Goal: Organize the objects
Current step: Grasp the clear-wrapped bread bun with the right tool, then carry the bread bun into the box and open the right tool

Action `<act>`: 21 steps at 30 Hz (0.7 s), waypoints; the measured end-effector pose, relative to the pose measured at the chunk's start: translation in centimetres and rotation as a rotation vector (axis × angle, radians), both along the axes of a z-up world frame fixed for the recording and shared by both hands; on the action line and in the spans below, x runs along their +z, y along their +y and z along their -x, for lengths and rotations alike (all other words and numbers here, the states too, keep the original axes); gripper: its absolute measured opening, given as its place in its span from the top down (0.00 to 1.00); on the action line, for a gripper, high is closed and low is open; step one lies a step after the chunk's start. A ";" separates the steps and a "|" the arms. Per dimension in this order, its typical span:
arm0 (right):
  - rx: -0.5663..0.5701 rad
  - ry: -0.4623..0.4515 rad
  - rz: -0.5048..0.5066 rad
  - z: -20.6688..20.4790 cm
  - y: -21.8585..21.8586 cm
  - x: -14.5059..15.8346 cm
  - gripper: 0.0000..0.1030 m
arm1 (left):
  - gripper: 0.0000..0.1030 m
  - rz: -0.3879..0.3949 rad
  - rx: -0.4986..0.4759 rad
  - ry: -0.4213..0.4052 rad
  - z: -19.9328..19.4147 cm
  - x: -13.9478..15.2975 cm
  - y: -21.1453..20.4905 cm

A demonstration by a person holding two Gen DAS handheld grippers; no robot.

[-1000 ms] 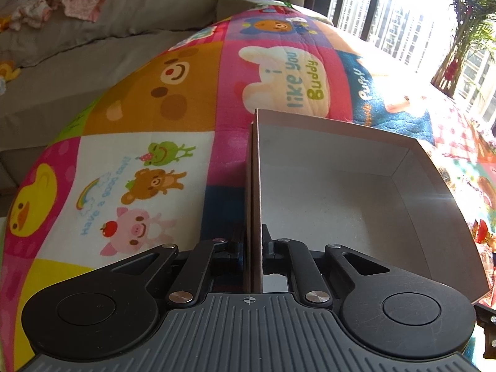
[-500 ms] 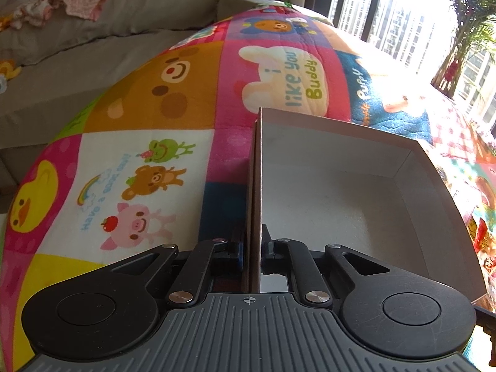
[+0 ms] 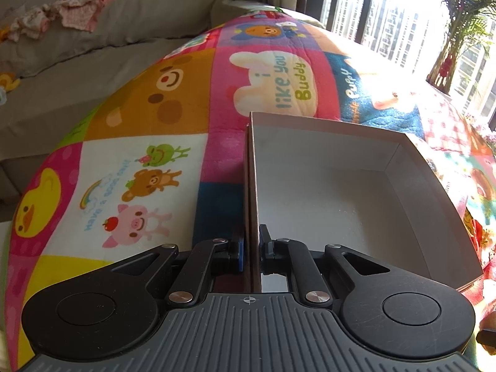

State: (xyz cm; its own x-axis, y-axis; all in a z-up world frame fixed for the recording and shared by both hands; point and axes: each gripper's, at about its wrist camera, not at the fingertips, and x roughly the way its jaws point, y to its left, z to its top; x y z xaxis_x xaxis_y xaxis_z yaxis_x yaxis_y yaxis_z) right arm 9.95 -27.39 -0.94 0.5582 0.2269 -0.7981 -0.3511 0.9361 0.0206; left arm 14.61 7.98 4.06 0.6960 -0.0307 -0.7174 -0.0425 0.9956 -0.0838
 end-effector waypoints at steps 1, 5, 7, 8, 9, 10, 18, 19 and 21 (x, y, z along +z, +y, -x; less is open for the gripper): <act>-0.006 0.011 -0.013 0.6 -0.2 0.4 0.46 | 0.90 0.003 0.000 0.000 0.0 0.0 0.0; -0.011 0.067 -0.109 1.9 -0.3 2.4 0.47 | 0.89 0.015 -0.007 0.001 0.2 0.0 0.1; -0.001 0.063 -0.147 2.2 0.2 3.6 0.47 | 0.88 0.017 -0.010 0.001 0.4 0.0 0.0; 0.005 0.054 -0.162 2.2 0.5 4.2 0.47 | 0.88 0.018 -0.012 0.001 0.4 0.0 0.0; 0.012 0.043 -0.178 2.0 0.9 5.0 0.47 | 0.88 0.020 -0.012 0.000 0.5 0.0 0.0; 0.018 0.033 -0.189 1.9 1.3 5.5 0.47 | 0.88 0.024 -0.011 0.000 0.5 0.0 0.0; 0.028 -0.093 -0.285 -4.8 7.3 9.8 0.47 | 0.86 0.043 -0.012 0.006 0.8 0.0 0.0; 0.027 -0.116 -0.306 -6.0 8.3 10.1 0.46 | 0.86 0.039 -0.012 0.007 0.8 0.1 0.0; 0.024 -0.166 -0.338 -8.5 10.6 10.3 0.44 | 0.86 0.038 -0.012 0.010 0.8 0.1 -0.1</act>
State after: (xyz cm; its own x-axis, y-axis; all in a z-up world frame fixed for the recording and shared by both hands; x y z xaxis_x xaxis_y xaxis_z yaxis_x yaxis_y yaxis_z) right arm 18.48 -16.82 9.33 0.6651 0.4767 -0.5748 -0.3975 0.8776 0.2679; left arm 13.79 7.89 4.13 0.6880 -0.0667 -0.7227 -0.0313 0.9921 -0.1214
